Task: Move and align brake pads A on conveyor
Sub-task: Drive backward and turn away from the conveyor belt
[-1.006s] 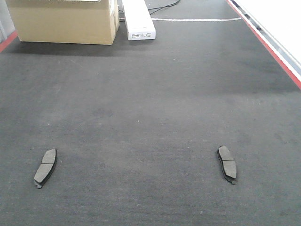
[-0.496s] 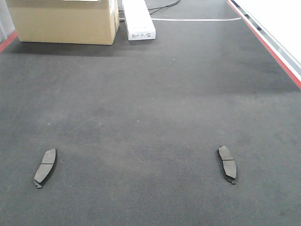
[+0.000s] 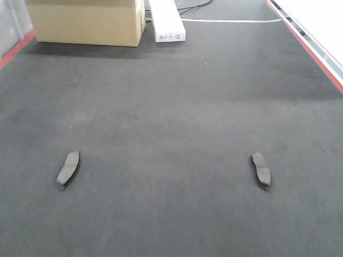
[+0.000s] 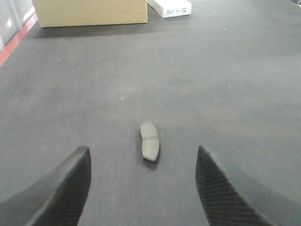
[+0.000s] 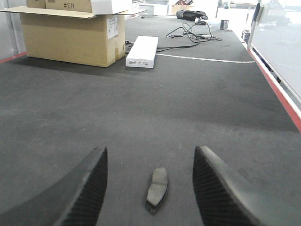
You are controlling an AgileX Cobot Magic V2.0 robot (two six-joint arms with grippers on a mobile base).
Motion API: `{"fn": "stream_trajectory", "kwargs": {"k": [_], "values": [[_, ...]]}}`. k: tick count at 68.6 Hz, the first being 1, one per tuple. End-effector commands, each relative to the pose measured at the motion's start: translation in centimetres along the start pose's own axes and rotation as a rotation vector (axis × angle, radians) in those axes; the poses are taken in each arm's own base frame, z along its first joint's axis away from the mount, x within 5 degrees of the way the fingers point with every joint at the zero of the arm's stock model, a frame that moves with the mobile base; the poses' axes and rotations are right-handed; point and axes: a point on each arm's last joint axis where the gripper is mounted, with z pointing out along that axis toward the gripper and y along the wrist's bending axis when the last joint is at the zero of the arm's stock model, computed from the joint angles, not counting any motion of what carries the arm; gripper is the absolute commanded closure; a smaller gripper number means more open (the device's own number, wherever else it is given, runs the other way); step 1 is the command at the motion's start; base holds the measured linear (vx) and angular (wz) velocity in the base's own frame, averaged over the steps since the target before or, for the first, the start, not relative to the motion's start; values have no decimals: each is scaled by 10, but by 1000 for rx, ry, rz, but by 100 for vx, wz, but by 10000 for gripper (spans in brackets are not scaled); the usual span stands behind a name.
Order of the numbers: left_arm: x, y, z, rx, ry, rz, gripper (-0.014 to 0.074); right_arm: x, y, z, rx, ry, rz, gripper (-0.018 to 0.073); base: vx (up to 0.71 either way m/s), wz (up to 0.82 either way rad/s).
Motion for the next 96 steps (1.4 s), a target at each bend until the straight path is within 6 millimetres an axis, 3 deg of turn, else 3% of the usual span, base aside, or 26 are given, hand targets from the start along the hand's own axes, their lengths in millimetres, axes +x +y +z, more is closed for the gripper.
{"fn": "stream_trajectory", "kwargs": {"k": [1, 96], "values": [[-14, 1, -2, -4, -93, -6, 146, -14, -1, -2, 12, -89, -5, 159, -25, 0], [-14, 1, -2, -3, -92, -6, 146, -14, -1, -2, 12, -88, -5, 159, -36, 0]]}}
